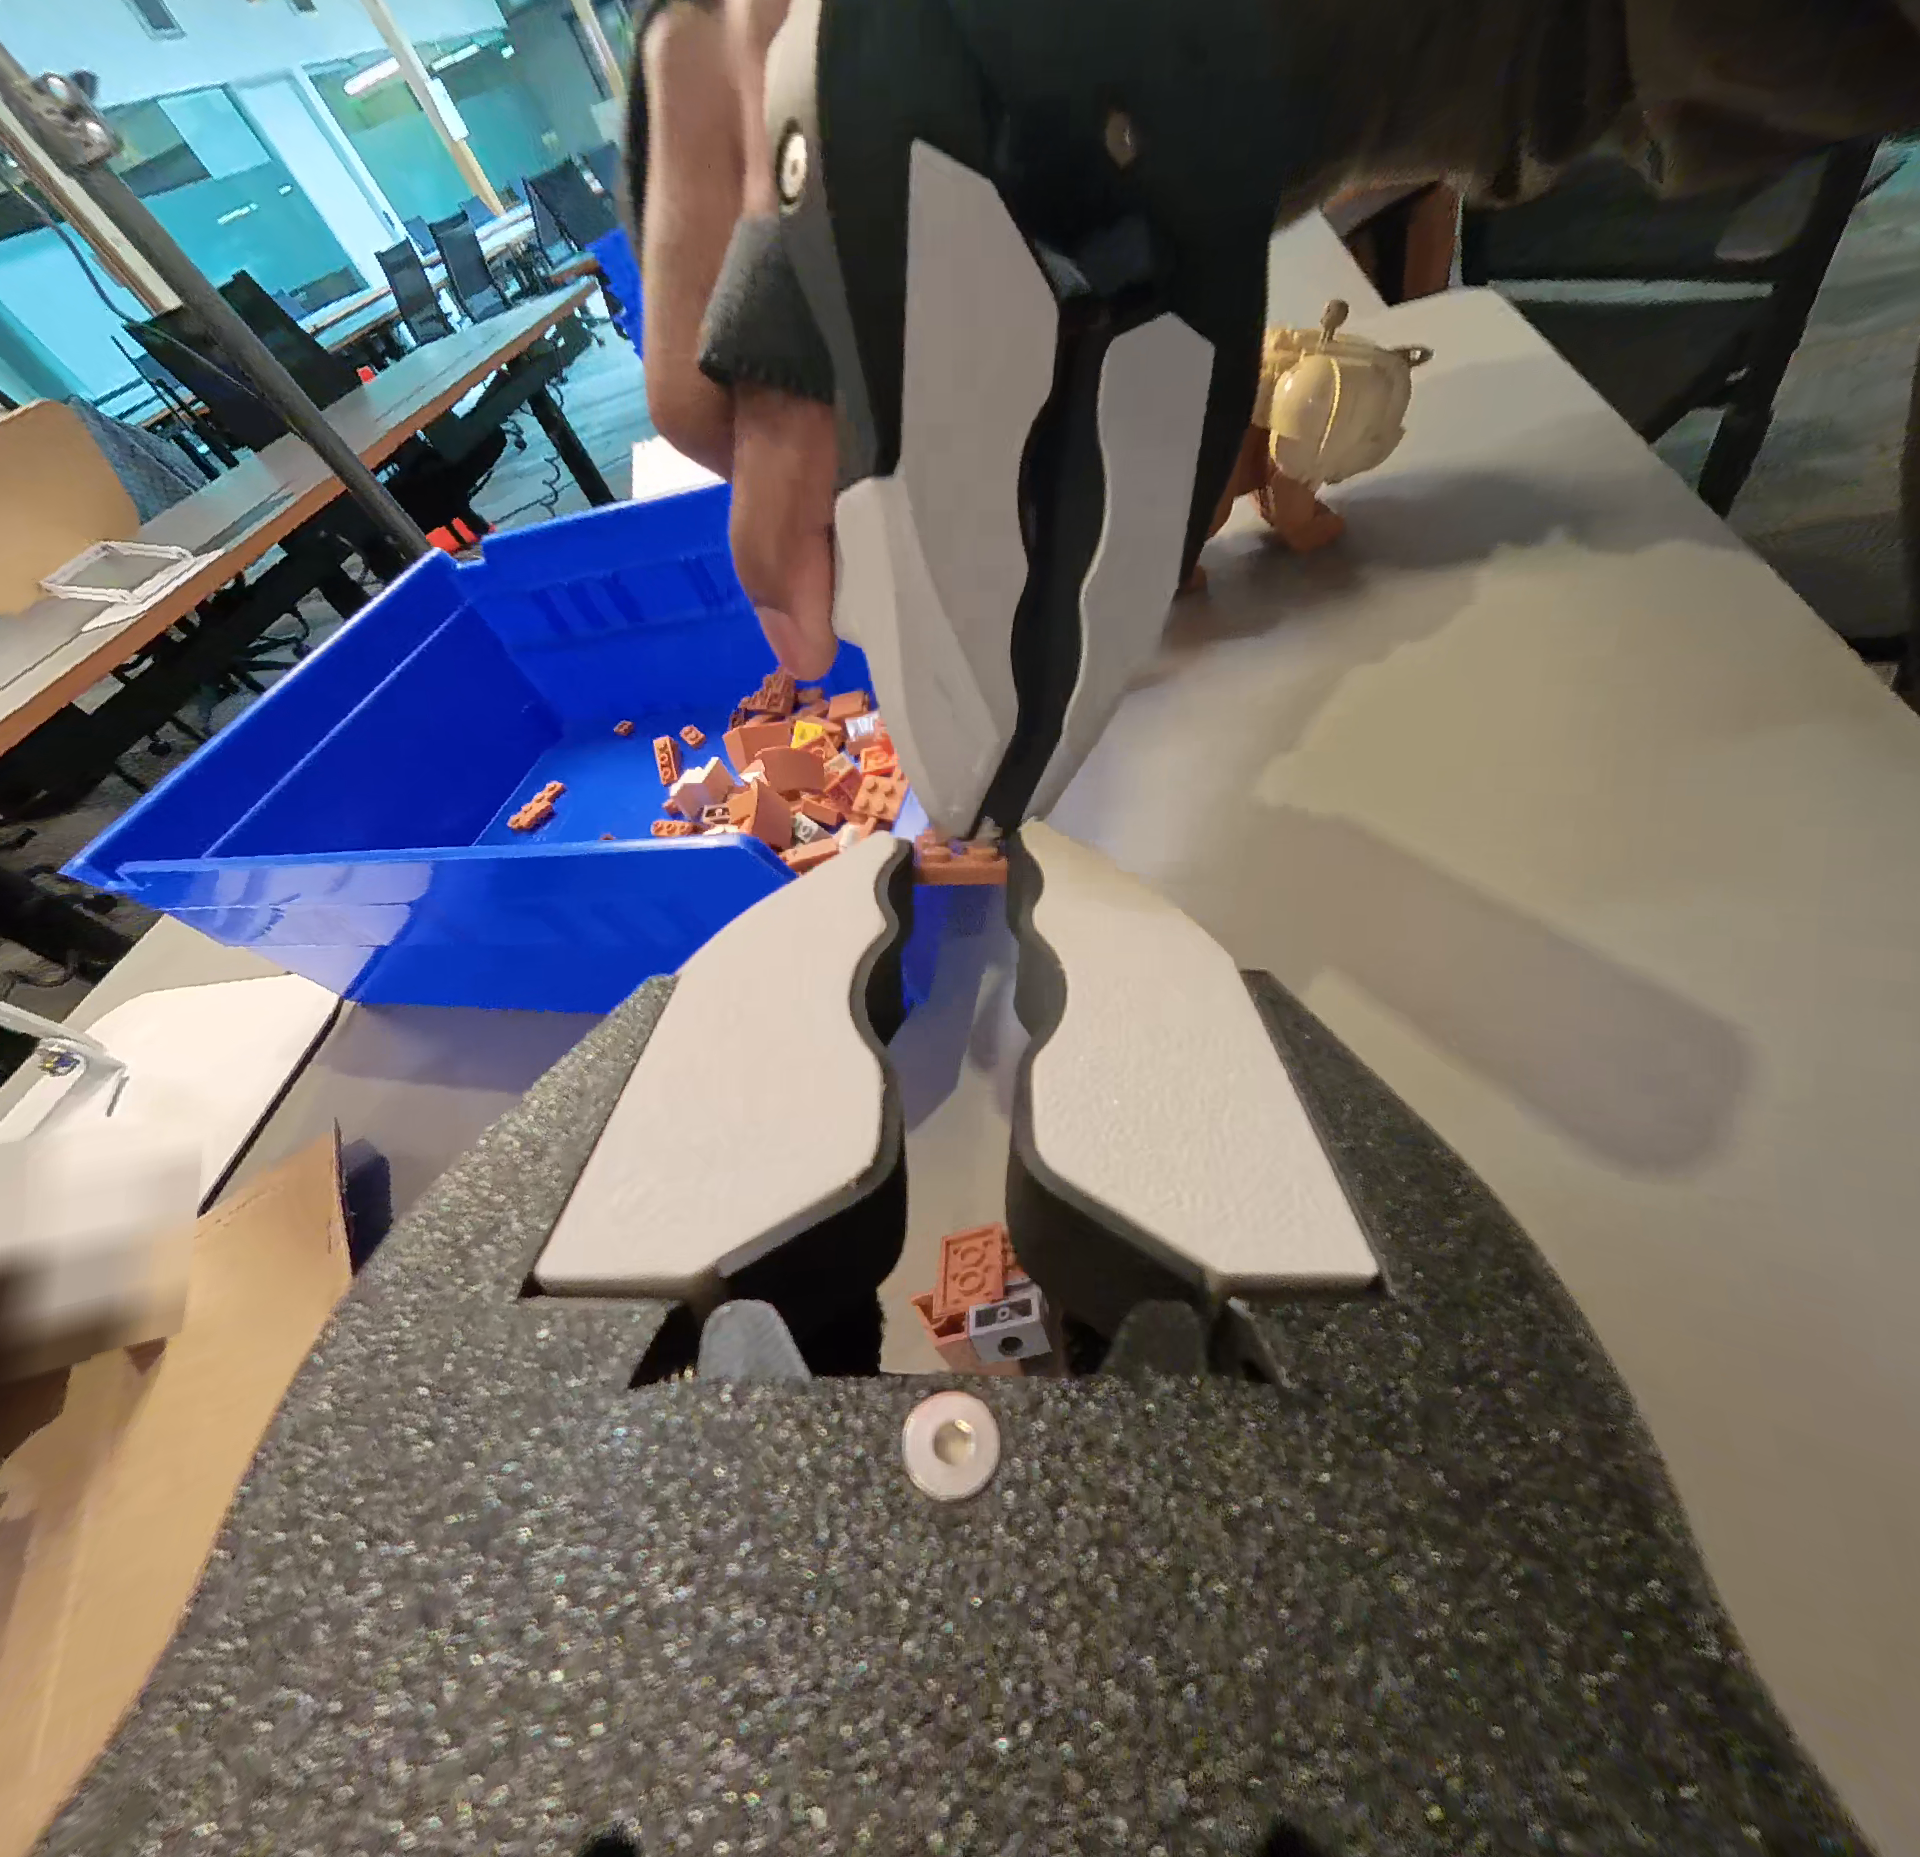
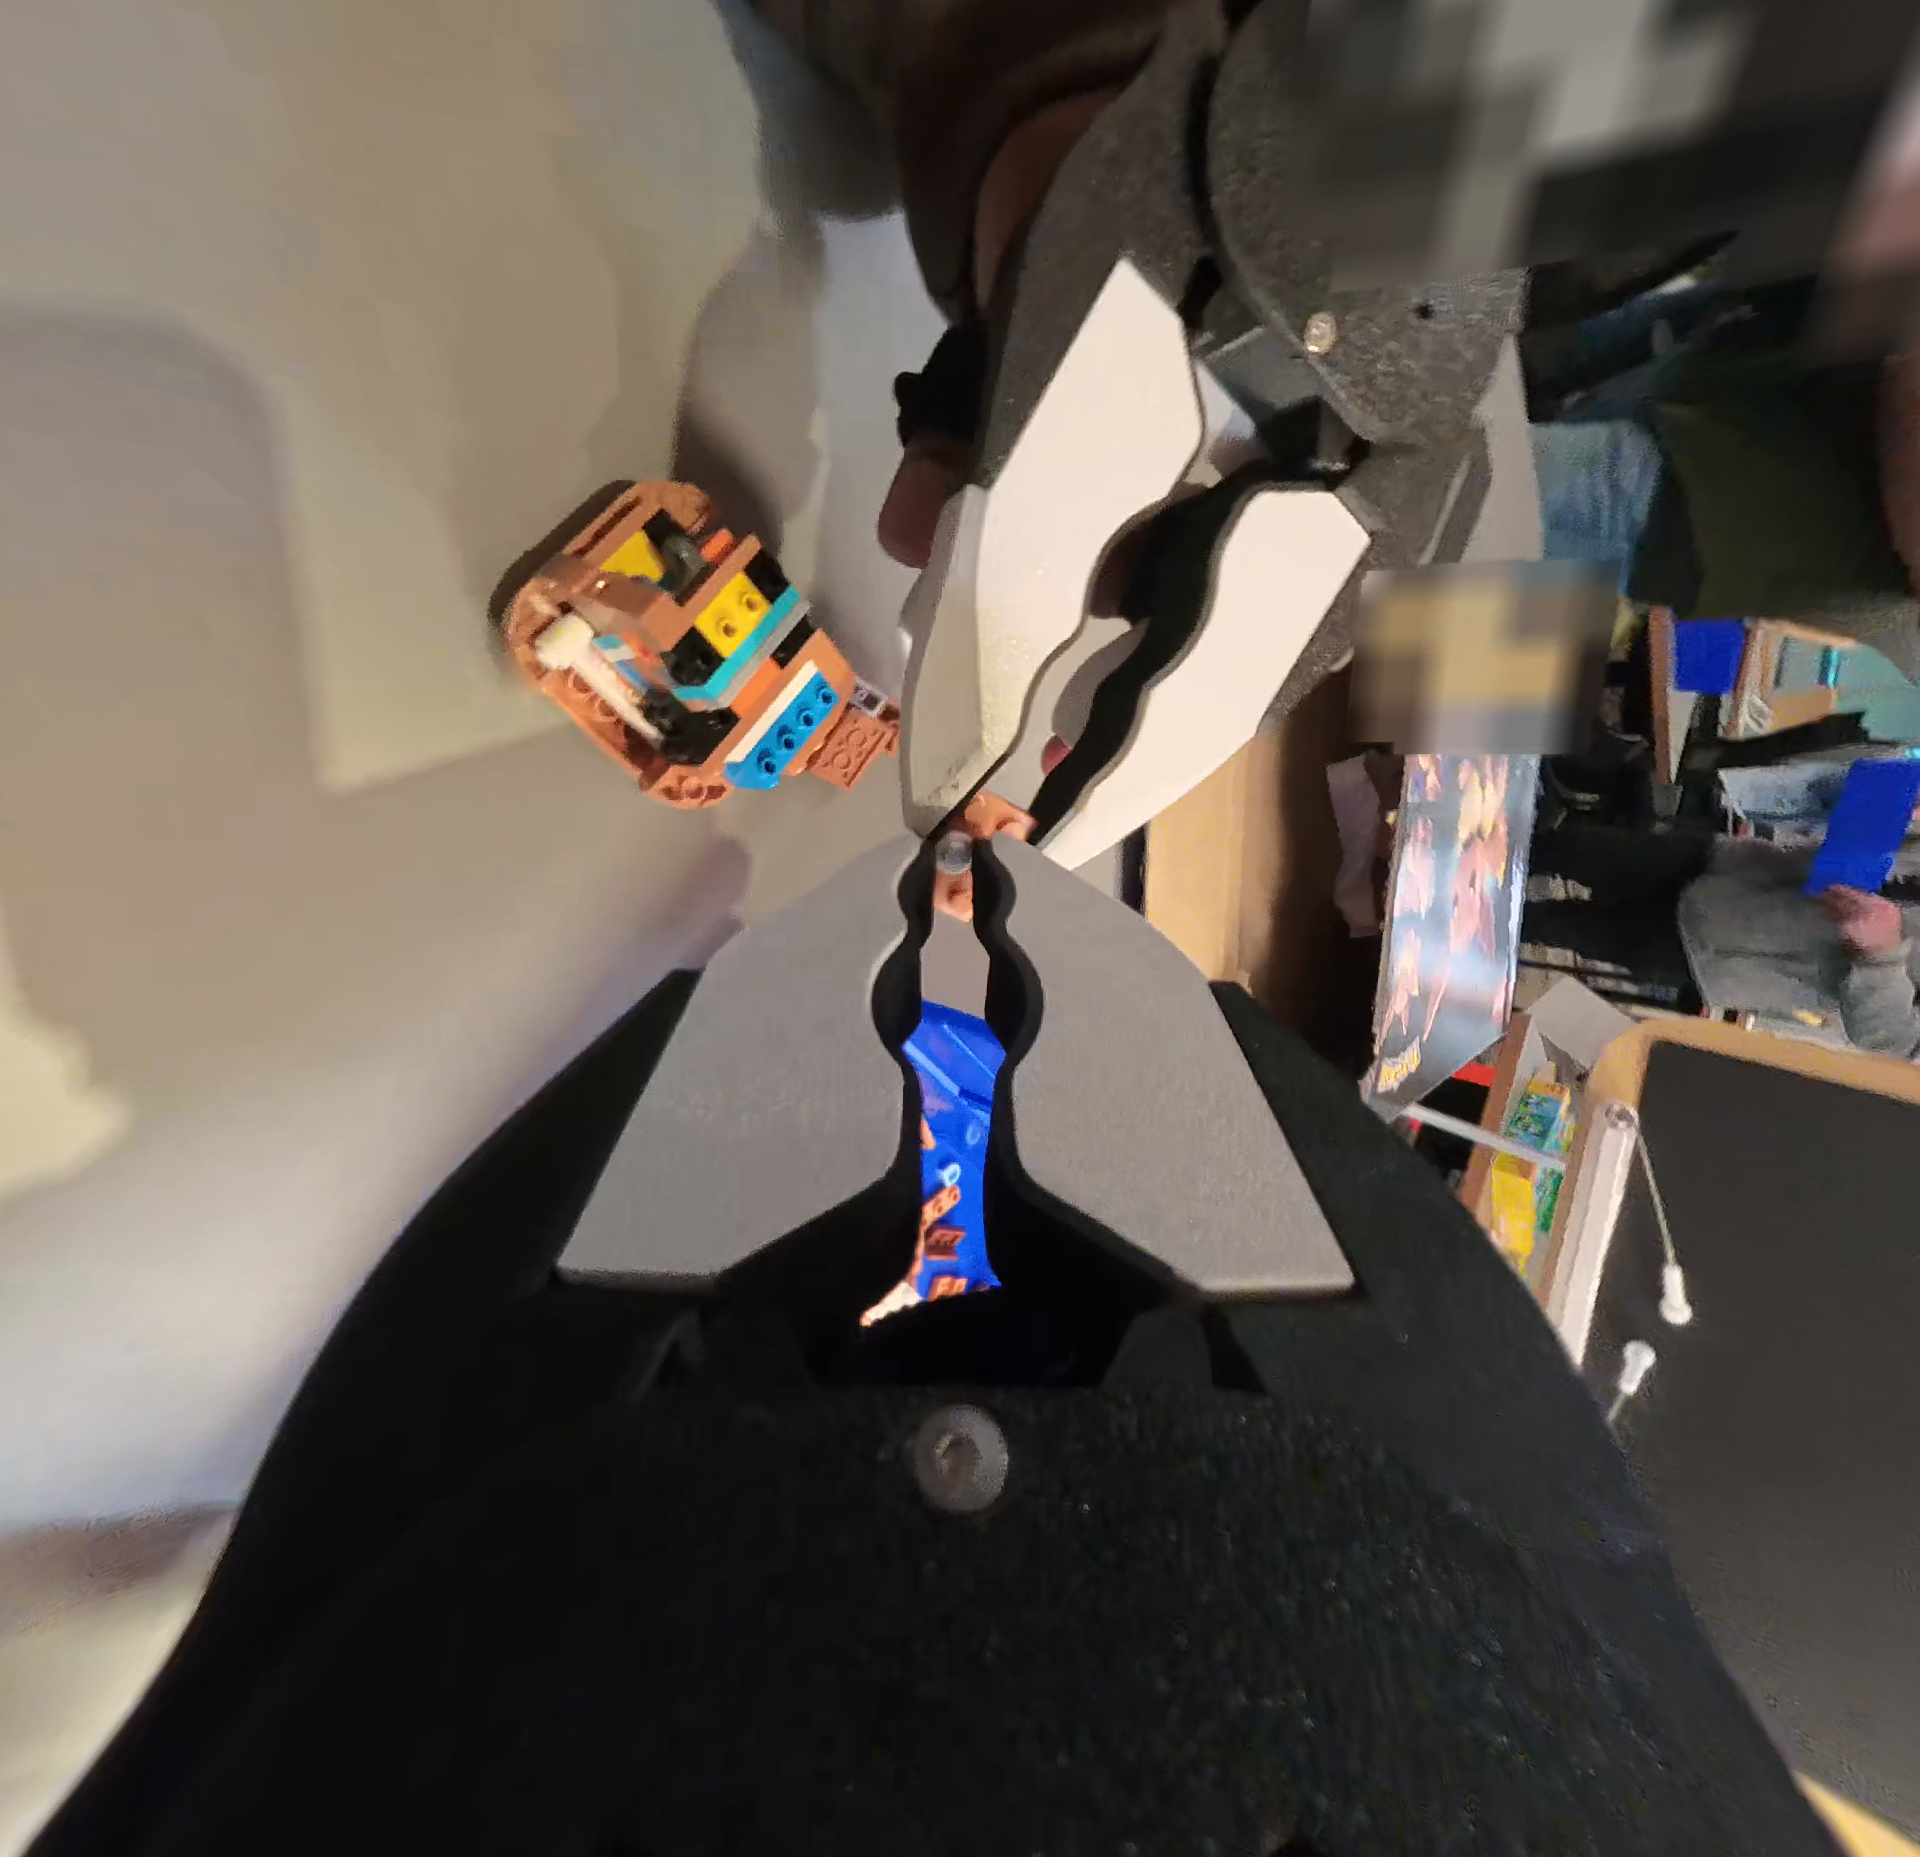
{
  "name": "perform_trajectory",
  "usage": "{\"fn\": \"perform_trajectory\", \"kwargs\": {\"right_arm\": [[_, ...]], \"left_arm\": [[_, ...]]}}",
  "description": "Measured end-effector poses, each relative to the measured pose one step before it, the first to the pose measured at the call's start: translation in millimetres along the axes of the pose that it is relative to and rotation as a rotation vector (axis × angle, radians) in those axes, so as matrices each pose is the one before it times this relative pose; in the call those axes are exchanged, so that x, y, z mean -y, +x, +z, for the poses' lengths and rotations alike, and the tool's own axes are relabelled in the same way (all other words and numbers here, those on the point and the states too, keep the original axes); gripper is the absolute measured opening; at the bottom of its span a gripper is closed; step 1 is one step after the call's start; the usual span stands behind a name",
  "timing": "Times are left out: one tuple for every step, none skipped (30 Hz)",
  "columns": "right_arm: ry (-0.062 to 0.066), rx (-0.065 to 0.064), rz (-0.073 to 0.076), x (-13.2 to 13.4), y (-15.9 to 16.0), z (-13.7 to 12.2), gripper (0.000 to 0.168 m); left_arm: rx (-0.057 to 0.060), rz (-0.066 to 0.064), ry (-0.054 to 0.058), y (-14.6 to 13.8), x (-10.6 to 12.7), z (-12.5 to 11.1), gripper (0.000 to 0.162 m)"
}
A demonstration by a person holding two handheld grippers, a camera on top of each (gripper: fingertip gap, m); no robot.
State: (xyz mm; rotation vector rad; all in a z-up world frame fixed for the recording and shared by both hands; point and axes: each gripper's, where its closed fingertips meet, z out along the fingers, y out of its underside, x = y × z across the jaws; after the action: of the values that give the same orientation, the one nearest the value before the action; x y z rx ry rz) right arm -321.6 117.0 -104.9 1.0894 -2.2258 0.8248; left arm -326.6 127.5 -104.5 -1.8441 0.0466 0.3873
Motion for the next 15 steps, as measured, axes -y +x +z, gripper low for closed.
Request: {"fn": "perform_trajectory", "kwargs": {"right_arm": [[0.0157, -0.0223, 0.0316, 0.64, 1.61, -1.83, 0.006], [0.0152, -0.0207, 0.0329, 0.46, 1.38, -1.55, 0.005], [0.0153, -0.0168, 0.0334, 0.49, 0.97, -1.38, 0.005], [0.0137, -0.0114, 0.0327, 0.49, 0.42, -1.06, 0.005], [0.0108, -0.0068, 0.0306, 0.16, -0.13, -0.8, 0.005], [0.0095, -0.0048, 0.0251, 0.15, -0.4, -0.49, 0.005], [0.0091, -0.0034, 0.0192, 0.1, -0.63, -0.42, 0.005], [0.0089, 0.0005, 0.0166, 0.31, -0.88, -0.36, 0.004], [0.0081, 0.0052, 0.0158, 0.21, -1.01, -0.34, 0.004], [0.0061, 0.0075, 0.0108, 0.29, -0.79, -0.38, 0.004], [0.0026, 0.0071, -0.0013, 0.18, -0.77, -0.24, 0.004], [-0.003, 0.008, -0.0208, -0.11, -1.32, 0.22, 0.004], [-0.0135, 0.0066, -0.041, -0.86, -1.56, 0.98, 0.005], [-0.023, 0.0041, -0.0488, -1.5, -1.5, 1.63, 0.005], [-0.0247, 0.0071, -0.0455, -1.3, -1.63, 1.84, 0.005]], "left_arm": [[-0.0018, -0.0146, 0.0179, -0.55, 2.11, -0.7, 0.017], [-0.0016, -0.0147, 0.0176, -0.43, 1.82, -0.44, 0.017], [-0.0017, -0.0146, 0.0177, -0.56, 1.68, -0.26, 0.017], [-0.0062, -0.0144, 0.015, 0.23, 1.32, -0.07, 0.017], [-0.0046, -0.0114, 0.0107, 0.25, 0.82, 0.26, 0.017], [-0.003, -0.0065, 0.0063, 0.41, 0.28, 0.33, 0.017], [-0.0013, 0.0001, 0.0024, 0.53, 0.21, 0.34, 0.016], [-0.0014, 0.0062, -0.0015, 0.75, -0.11, 0.32, 0.016], [-0.0016, 0.0088, -0.0036, 0.98, -0.04, 0.35, 0.017], [-0.0017, 0.0083, -0.0041, 0.94, -0.08, 0.43, 0.017], [0.0014, 0.0084, -0.0029, 0.56, 0.15, 0.28, 0.017], [0.0002, 0.0086, -0.0069, 0.63, -0.2, 0.28, 0.017], [-0.0016, 0.013, -0.0156, 1.14, -1.15, 0.66, 0.017], [0.008, 0.0201, -0.0214, 0.08, -2.14, 0.8, 0.017], [0.0065, 0.0205, -0.0212, 0.19, -2.39, 0.6, 0.017]]}}
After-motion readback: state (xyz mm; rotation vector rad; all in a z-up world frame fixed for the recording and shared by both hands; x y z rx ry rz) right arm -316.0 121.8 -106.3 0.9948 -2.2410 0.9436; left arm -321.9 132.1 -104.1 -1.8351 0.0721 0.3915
